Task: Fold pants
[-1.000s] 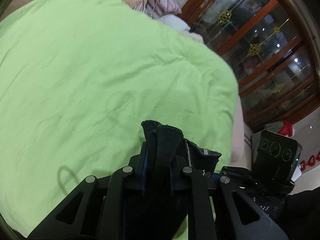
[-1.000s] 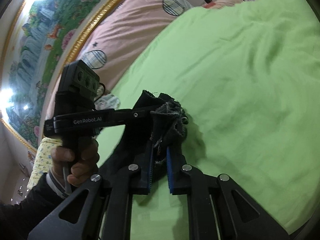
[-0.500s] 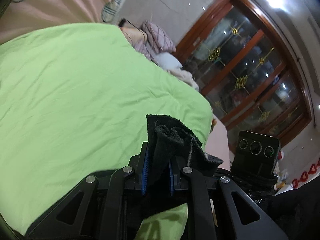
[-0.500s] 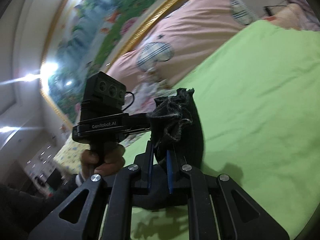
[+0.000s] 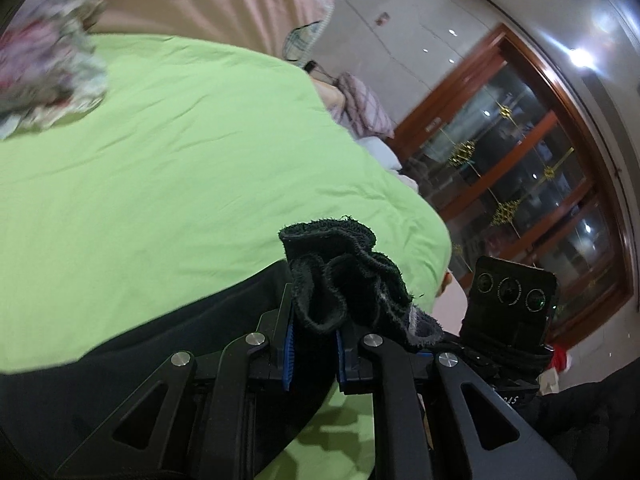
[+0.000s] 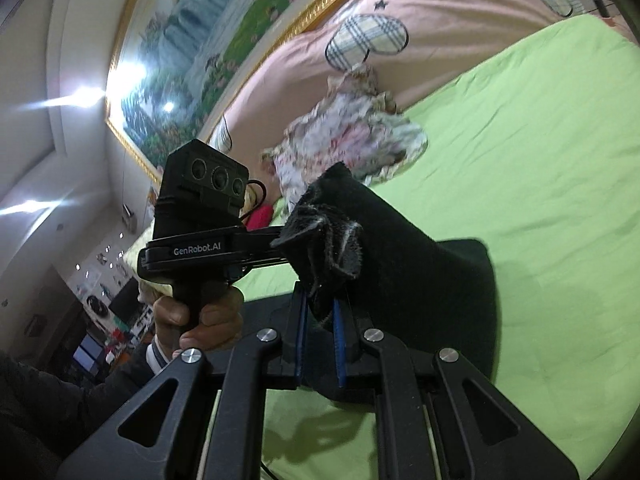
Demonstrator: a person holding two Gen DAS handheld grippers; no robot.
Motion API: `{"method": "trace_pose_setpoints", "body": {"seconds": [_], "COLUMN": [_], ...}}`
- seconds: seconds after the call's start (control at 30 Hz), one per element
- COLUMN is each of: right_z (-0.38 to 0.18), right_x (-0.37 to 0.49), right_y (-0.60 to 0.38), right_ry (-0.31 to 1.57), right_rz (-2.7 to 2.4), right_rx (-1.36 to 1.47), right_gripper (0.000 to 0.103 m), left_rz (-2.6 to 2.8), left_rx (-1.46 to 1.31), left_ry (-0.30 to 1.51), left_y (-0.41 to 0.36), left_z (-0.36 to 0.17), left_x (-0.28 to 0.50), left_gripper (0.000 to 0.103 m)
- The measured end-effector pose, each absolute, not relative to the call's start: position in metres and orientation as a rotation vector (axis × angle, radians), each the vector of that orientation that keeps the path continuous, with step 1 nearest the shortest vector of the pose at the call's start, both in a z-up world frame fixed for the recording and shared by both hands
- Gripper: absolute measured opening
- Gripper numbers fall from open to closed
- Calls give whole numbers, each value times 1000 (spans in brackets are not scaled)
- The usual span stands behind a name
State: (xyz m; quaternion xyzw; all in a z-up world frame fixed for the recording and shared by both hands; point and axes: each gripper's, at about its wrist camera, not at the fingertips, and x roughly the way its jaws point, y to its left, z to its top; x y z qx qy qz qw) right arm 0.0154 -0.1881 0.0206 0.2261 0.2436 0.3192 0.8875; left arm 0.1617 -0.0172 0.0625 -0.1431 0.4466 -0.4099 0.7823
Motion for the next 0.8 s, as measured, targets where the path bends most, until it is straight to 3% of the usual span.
{"method": "trace_pose_setpoints", "body": {"seconds": [0.5,0.8], "right_z": [-24,-29], "right_x": [45,47], "right_y": [-146,-138], "right_ry": [697,731], "right_rz": [645,617], "right_rx": [351,295], "right_gripper": [13,16], "left_rz": [-739,-663], "left_rx": [-456,-492], "left_ry": [1066,1054], "left_y": [34,46], "left_z": [-17,-22], "left_x": [152,146], "left_gripper": [13,19]}}
